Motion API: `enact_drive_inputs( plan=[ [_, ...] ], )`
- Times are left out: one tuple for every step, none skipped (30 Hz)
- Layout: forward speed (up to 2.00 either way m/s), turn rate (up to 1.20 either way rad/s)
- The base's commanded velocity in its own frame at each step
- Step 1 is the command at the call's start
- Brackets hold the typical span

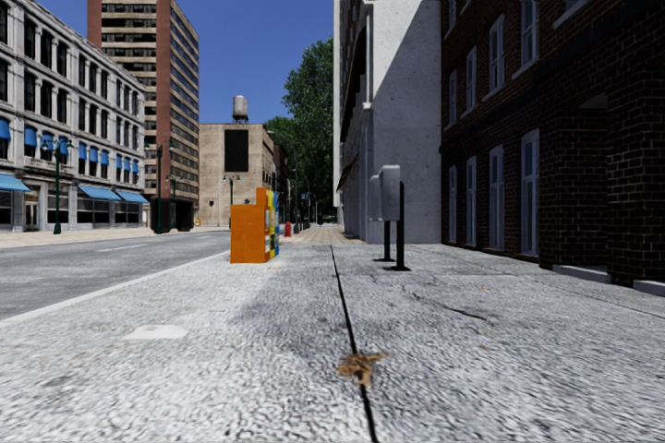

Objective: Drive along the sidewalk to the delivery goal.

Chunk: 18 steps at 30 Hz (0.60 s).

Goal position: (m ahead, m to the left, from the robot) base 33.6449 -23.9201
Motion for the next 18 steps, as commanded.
enact_drive_inputs(
  plan=[
    [2.00,0.00],
    [2.00,0.00],
    [2.00,0.00],
    [2.00,0.00],
    [2.00,0.00],
    [2.00,0.00],
    [2.00,0.00],
    [2.00,0.00],
    [2.00,0.00],
    [2.00,0.00],
    [2.00,0.00],
    [2.00,0.00],
    [2.00,0.00],
    [2.00,0.00],
    [2.00,0.00],
    [2.00,0.17],
    [2.00,0.29],
    [2.00,0.00]
  ],
)
